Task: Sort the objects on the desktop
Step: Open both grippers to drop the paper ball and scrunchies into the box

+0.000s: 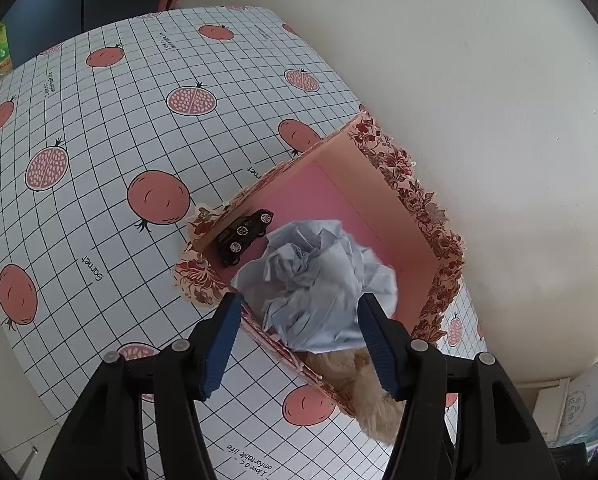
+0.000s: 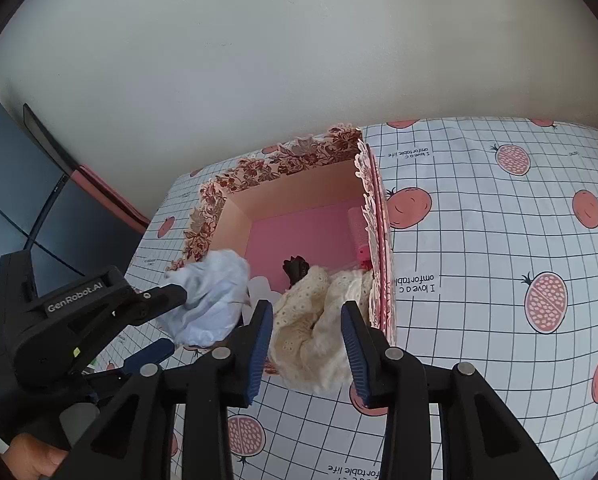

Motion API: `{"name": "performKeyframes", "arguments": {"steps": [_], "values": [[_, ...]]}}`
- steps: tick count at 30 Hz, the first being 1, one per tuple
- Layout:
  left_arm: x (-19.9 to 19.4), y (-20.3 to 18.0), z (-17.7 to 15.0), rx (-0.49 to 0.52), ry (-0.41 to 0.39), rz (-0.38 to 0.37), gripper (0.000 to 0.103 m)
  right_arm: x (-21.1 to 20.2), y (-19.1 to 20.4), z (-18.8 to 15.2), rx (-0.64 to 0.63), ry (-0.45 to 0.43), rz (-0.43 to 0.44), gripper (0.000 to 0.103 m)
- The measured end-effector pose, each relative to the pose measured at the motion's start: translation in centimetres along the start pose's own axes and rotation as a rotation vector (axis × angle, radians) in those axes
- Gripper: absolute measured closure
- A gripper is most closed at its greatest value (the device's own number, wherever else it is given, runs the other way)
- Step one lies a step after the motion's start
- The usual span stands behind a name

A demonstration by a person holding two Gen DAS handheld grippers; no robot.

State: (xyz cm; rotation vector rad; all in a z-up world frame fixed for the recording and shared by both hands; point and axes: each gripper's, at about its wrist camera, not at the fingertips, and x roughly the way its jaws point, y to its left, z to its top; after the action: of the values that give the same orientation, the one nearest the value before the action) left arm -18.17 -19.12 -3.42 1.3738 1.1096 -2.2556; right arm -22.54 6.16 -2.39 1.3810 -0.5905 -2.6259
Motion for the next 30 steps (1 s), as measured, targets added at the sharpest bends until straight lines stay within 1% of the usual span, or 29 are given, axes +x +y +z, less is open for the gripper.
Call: {"name": "performKeyframes", "arguments": {"steps": [3, 7, 12, 15, 18, 24, 30], "values": [[0.0, -0.1, -0.1, -0.004, 0.003, -0.008, 0.040, 0.1, 0.1, -0.2, -0.004, 0.011, 0.000, 0.064], [-0.2, -0.3, -0.1, 0.007, -0.005, -0.001, 0.034, 0.1, 0.0, -0.2, -0.003, 0.013, 0.001, 0.064], [-0.2, -0.2, -0.1, 0.010, -0.004, 0.008, 0.033, 0.1, -0.1, -0.2, -0.003, 0.021, -0.002, 0.062], [-0.2, -0.3, -0.1, 0.015, -0.005, 0.009, 0.032, 0.0, -0.1, -0.2, -0.008, 0.024, -0.005, 0.057], [-0.3, -0.6, -0.2, 0.023, -0.012, 0.014, 0.027, -0.2, -0.2, -0.3, -0.016, 0.023, -0.018, 0.050], [-0.6, -1.0, -0.3, 0.038, -0.026, 0.038, 0.024, -0.7, -0.7, -0.1, -0.011, 0.029, -0.033, 0.037], [-0.8, -1.3, -0.5, 0.056, -0.038, 0.050, 0.024, -1.1, -1.4, -0.2, -0.009, 0.040, -0.056, 0.031]]}}
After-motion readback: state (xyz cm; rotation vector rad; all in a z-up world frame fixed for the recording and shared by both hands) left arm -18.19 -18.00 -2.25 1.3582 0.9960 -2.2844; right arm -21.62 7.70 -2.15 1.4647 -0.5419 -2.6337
